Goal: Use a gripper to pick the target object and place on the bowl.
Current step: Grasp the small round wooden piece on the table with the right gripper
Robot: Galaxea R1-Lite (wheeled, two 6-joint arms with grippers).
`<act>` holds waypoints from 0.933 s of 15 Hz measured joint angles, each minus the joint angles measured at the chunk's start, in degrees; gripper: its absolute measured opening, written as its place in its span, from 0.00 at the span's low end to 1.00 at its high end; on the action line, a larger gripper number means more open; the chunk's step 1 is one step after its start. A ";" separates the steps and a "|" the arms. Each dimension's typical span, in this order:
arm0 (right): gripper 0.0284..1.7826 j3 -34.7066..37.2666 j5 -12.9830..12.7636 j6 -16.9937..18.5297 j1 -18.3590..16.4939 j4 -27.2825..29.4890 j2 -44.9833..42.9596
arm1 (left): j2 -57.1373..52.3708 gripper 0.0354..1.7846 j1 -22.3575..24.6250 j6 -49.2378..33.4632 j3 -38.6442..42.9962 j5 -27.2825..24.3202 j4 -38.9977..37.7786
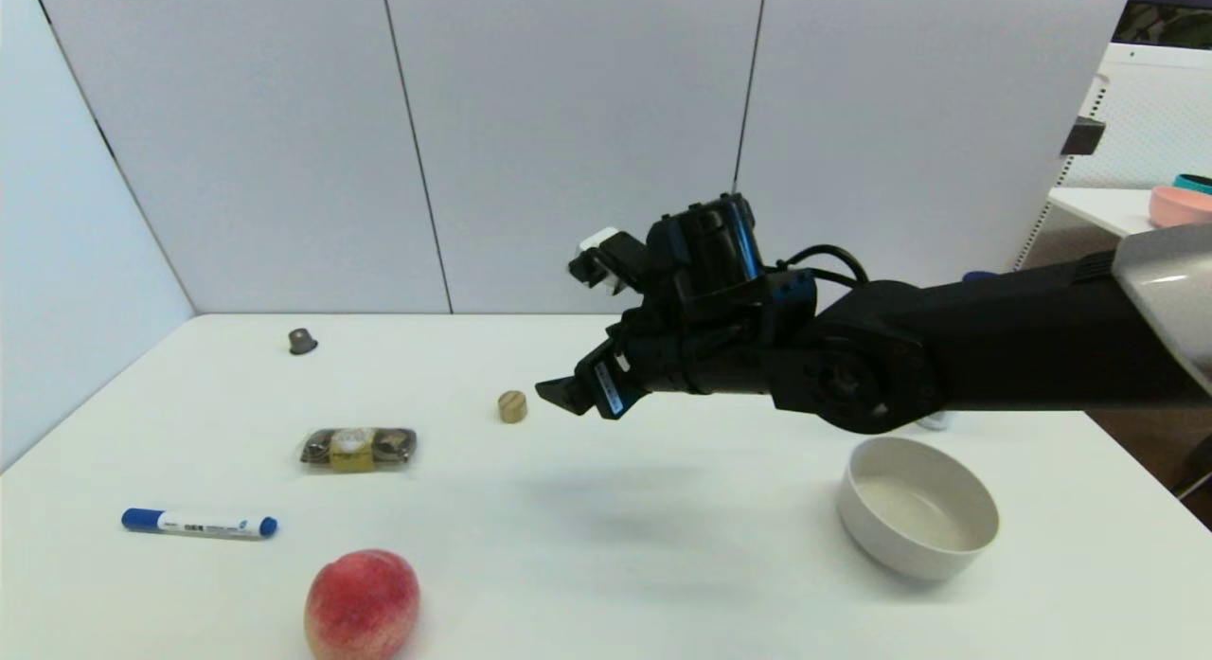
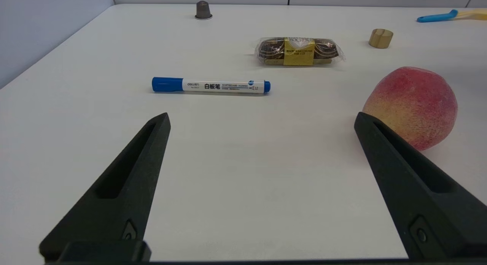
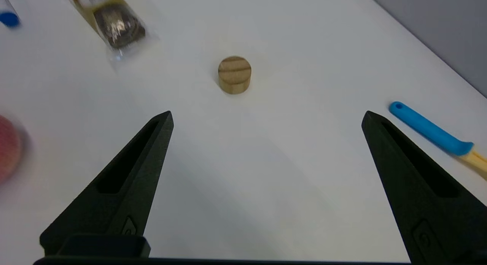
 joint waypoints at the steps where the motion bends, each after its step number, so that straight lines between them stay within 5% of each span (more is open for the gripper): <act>1: 0.96 -1.62 0.00 -0.80 0.00 1.69 1.13 | 0.00 0.96 0.00 0.00 0.00 -0.01 0.00; 10: 0.96 -22.27 -0.29 -1.18 0.21 21.30 13.74 | 0.00 0.96 0.00 -0.02 -0.02 0.00 0.01; 14: 0.96 -26.34 -0.20 -1.32 1.45 23.37 16.91 | 0.00 0.96 0.00 0.00 -0.02 -0.01 0.00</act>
